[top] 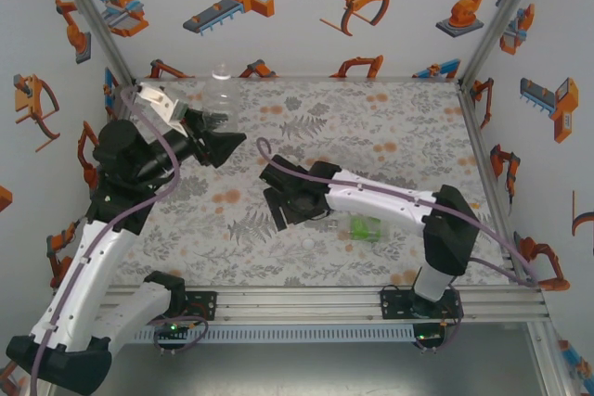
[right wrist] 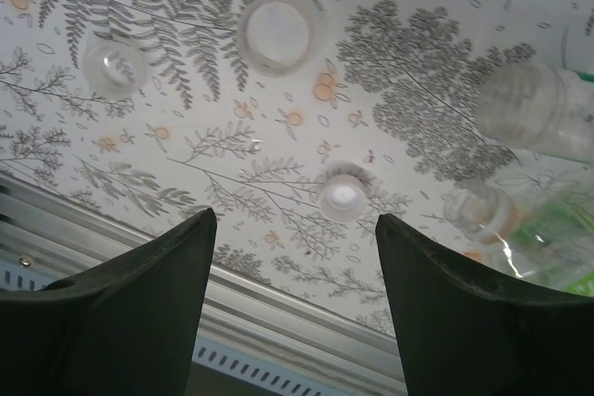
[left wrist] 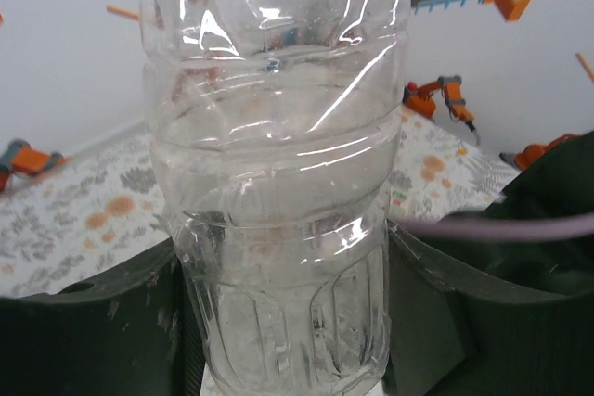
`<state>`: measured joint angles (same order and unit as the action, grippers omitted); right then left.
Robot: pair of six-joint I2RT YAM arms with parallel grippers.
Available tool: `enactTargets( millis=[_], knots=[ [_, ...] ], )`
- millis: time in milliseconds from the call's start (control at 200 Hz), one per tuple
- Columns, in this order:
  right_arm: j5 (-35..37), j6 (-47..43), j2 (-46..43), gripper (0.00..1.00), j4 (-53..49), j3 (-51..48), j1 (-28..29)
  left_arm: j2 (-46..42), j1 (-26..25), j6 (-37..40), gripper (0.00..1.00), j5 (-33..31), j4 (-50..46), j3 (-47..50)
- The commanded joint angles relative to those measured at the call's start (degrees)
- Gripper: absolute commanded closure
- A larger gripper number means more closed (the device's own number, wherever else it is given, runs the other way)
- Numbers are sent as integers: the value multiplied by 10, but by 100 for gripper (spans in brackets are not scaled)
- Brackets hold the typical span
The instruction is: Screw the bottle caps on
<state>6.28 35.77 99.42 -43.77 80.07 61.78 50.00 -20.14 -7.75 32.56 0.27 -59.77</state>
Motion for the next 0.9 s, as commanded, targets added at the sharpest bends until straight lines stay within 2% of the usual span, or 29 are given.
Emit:
enactTargets(
  millis=[0, 150, 300, 571, 896],
  knots=[
    [-14, -18, 34, 38, -24, 38, 16, -10, 3, -18, 100, 7, 2, -36],
    [-21, -15, 45, 41, -26, 26, 18, -12, 3, -23, 100, 15, -2, -48],
    [-19, -4, 6, 41, -21, -34, 19, -10, 2, -26, 100, 21, -4, -48],
    [-52, 8, -69, 43, 61, -146, -4, -2, 2, -41, 100, 23, 13, -40],
    [-63, 5, -58, 51, 102, -175, -12, 4, 1, -58, 100, 30, 24, -40]
  ],
)
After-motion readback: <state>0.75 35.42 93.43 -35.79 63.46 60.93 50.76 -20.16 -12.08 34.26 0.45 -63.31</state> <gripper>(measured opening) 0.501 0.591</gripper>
